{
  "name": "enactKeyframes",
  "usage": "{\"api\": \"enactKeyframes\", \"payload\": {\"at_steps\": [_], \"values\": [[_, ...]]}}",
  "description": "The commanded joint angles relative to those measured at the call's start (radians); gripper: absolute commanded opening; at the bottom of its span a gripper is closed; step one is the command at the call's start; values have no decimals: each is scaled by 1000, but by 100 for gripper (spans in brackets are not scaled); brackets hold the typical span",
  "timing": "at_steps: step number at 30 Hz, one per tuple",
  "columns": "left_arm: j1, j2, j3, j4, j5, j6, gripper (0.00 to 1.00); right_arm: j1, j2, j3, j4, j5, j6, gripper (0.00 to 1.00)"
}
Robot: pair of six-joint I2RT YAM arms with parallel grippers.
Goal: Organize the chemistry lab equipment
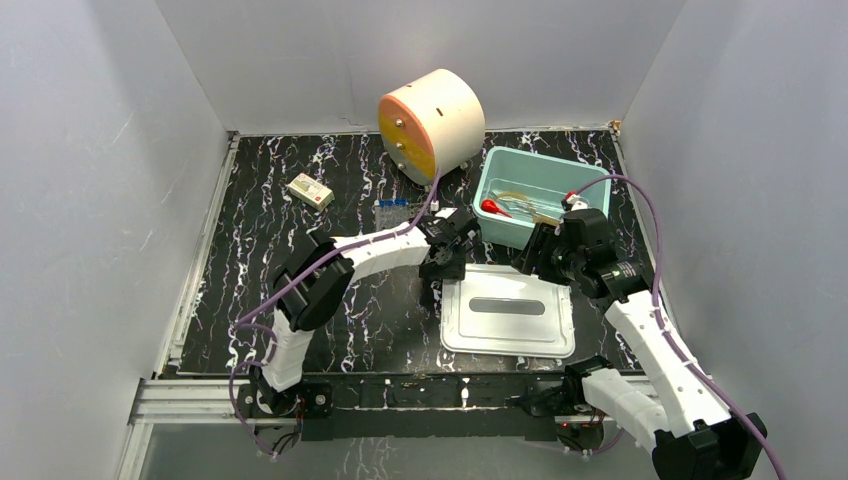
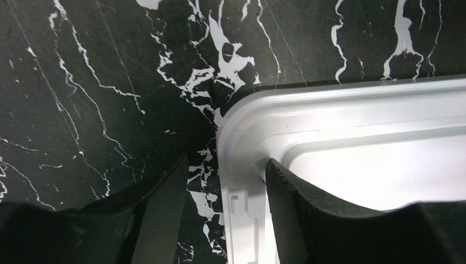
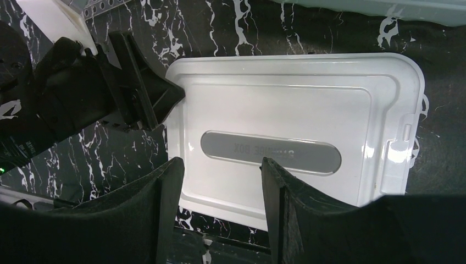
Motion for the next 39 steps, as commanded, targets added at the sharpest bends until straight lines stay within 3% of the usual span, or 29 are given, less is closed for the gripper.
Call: {"api": "enactKeyframes", "payload": {"at_steps": [1, 5, 13, 21, 30, 39], "values": [[28, 8, 26, -36, -42, 24, 54, -3, -17, 0, 50, -11, -4, 63], [47, 10, 25, -23, -11, 46, 52, -3, -14, -2, 56, -16, -4, 63], [52, 35, 9, -13, 50, 85, 18, -3, -12, 3, 61, -20, -1, 63], [80, -84, -130, -1, 55, 130, 15, -4, -1, -13, 82, -85, -27, 63], [247, -343, -371, 12, 211, 179, 15, -1, -7, -53, 115, -199, -88, 70], [318, -489, -470, -1, 301, 179, 15, -2, 29, -94, 135, -297, -101, 75]]}}
